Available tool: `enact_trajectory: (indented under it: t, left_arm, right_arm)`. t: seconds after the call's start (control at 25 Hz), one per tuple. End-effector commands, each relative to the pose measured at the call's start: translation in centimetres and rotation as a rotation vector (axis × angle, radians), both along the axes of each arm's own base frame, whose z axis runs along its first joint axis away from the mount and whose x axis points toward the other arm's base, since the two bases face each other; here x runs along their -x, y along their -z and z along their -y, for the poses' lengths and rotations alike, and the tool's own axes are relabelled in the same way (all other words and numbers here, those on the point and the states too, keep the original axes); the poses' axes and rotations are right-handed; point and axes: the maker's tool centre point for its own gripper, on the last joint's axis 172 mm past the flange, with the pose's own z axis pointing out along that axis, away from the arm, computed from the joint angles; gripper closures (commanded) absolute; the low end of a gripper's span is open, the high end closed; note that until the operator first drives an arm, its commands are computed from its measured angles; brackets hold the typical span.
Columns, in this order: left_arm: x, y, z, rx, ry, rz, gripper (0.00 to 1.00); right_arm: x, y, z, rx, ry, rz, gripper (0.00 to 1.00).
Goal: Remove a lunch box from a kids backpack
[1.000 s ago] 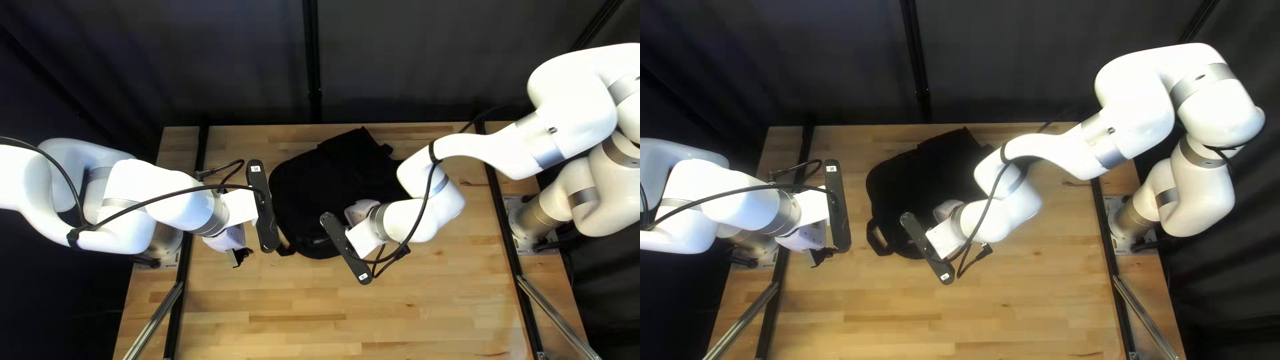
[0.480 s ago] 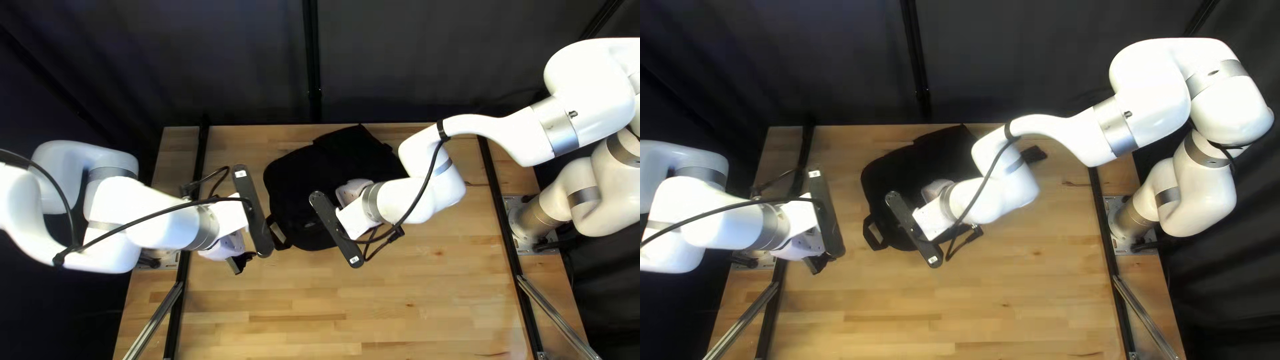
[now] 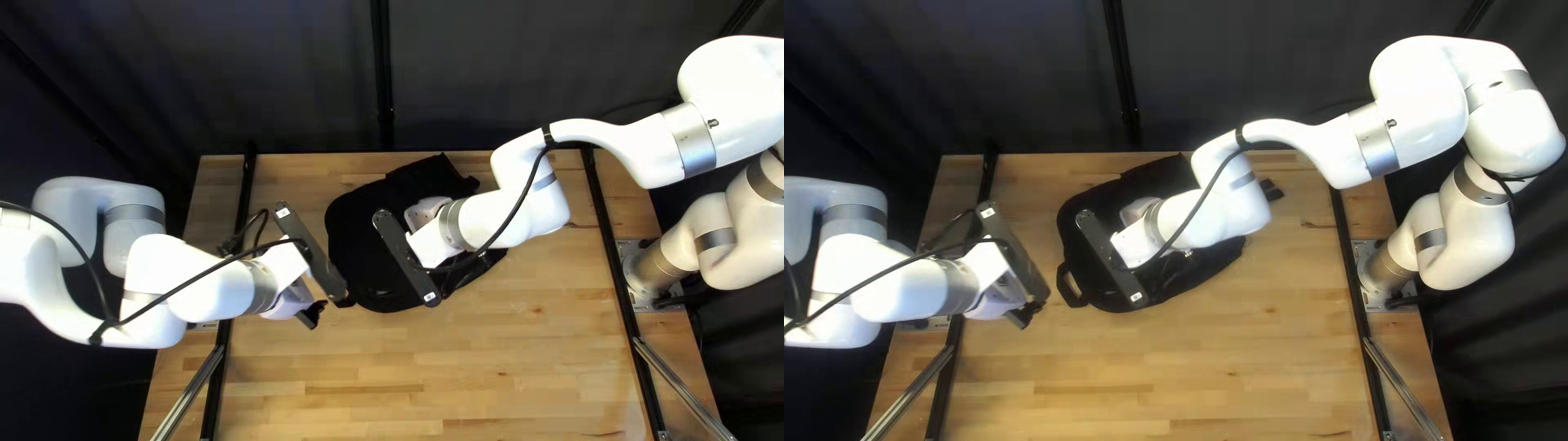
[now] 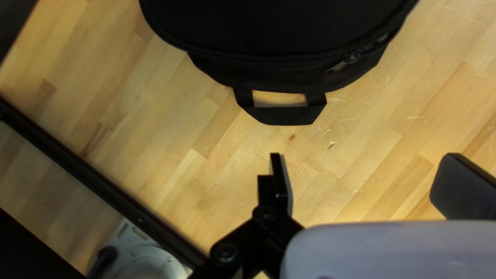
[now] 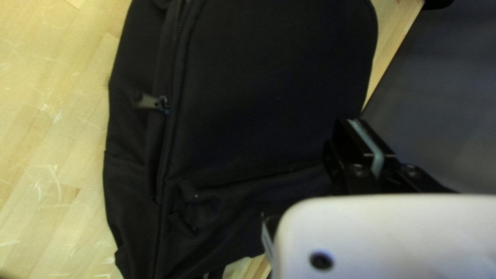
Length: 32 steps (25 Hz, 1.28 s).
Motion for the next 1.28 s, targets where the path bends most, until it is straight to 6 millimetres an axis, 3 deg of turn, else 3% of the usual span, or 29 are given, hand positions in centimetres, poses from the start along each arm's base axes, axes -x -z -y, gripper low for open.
enact_trajectory:
  t: [0.04,0.08,0.12,0.24,0.32,0.48,0.6,0.84,1.08,1.16,1.2,1.28]
  left_arm:
    - [0.0,-0.1,-0.1,0.010,-0.015,-0.011,0.00]
    - [0.0,-0.1,-0.1,0.010,-0.015,-0.011,0.00]
    - [0.0,-0.1,-0.1,0.010,-0.015,-0.011,0.00]
    - [0.0,-0.1,-0.1,0.010,-0.015,-0.011,0.00]
    - [0.0,-0.1,-0.1,0.010,-0.015,-0.011,0.00]
    - [0.0,-0.1,-0.1,0.010,-0.015,-0.011,0.00]
    - [0.0,-0.1,-0.1,0.010,-0.015,-0.011,0.00]
    - [0.0,-0.1,-0.1,0.010,-0.015,-0.011,0.00]
    - [0.0,-0.1,-0.1,0.010,-0.015,-0.011,0.00]
    - [0.0,-0.1,-0.1,0.010,-0.015,-0.011,0.00]
    - [0.0,-0.1,-0.1,0.010,-0.015,-0.011,0.00]
    - [0.0,-0.1,-0.1,0.010,-0.015,-0.011,0.00]
  right_arm:
    - [2.4,-0.2,-0.6,-0.004,-0.001,0.012,1.00]
    - [3.1,-0.3,-0.7,-0.006,-0.001,0.015,0.92]
    - [4.6,-0.5,-1.1,-0.009,-0.003,0.018,0.00]
    - [6.9,-0.3,-2.4,-0.014,-0.015,0.021,0.00]
    - [7.3,0.7,-3.7,-0.016,-0.022,0.016,0.00]
    - [6.3,3.7,-5.9,-0.023,-0.029,-0.010,0.00]
    - [4.8,7.3,-7.0,-0.046,-0.039,-0.033,0.00]
    - [3.3,11.3,-6.4,-0.069,-0.049,-0.049,0.00]
    - [2.9,12.6,-5.5,-0.092,-0.048,-0.056,0.00]
    - [3.1,13.3,-5.4,-0.099,-0.044,-0.060,0.15]
    - [3.3,13.5,-5.3,-0.102,-0.043,-0.060,1.00]
    - [3.5,13.8,-5.1,-0.106,-0.041,-0.061,1.00]
